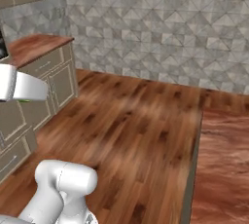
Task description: Gather the lemon wedge and cucumber from the fridge and place them on a tray on the dining counter. Then gather the fish and steak from the fridge and place them on the other tray.
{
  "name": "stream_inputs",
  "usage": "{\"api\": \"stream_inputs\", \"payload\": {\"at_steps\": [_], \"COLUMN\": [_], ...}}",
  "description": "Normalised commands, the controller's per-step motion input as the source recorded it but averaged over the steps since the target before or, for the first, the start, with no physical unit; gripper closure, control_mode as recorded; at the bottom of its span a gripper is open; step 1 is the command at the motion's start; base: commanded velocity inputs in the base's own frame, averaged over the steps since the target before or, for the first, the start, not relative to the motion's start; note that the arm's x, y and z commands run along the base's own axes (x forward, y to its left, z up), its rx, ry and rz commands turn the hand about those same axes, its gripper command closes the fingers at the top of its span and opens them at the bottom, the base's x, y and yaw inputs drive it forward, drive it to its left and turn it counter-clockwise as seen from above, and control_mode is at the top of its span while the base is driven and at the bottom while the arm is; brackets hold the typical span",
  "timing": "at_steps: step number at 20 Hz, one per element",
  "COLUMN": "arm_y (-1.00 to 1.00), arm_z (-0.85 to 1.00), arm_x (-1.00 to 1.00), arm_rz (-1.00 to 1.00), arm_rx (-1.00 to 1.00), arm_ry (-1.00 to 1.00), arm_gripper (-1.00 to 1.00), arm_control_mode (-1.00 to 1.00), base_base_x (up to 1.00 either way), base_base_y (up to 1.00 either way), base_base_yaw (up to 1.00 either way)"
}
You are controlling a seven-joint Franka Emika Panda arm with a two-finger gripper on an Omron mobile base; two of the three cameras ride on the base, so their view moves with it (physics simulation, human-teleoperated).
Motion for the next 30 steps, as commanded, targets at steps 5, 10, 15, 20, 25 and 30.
{"api": "stream_inputs", "payload": {"at_steps": [5,10,15,20,25,30], "arm_y": [0.00,0.00,0.00,0.00,0.00,0.00], "arm_z": [0.00,0.00,0.00,0.00,0.00,0.00], "arm_x": [0.00,0.00,0.00,0.00,0.00,0.00], "arm_rz": [0.00,0.00,0.00,0.00,0.00,0.00], "arm_rx": [0.00,0.00,0.00,0.00,0.00,0.00], "arm_ry": [0.00,0.00,0.00,0.00,0.00,0.00], "arm_gripper": [1.00,1.00,1.00,1.00,1.00,1.00], "arm_control_mode": [1.00,1.00,1.00,1.00,1.00,1.00], "base_base_x": [0.80,0.77,0.73,0.62,0.54,0.45], "base_base_y": [0.23,0.48,0.53,0.49,0.39,0.21], "base_base_yaw": [-0.50,-0.52,-0.54,-0.56,-0.58,-0.60]}}
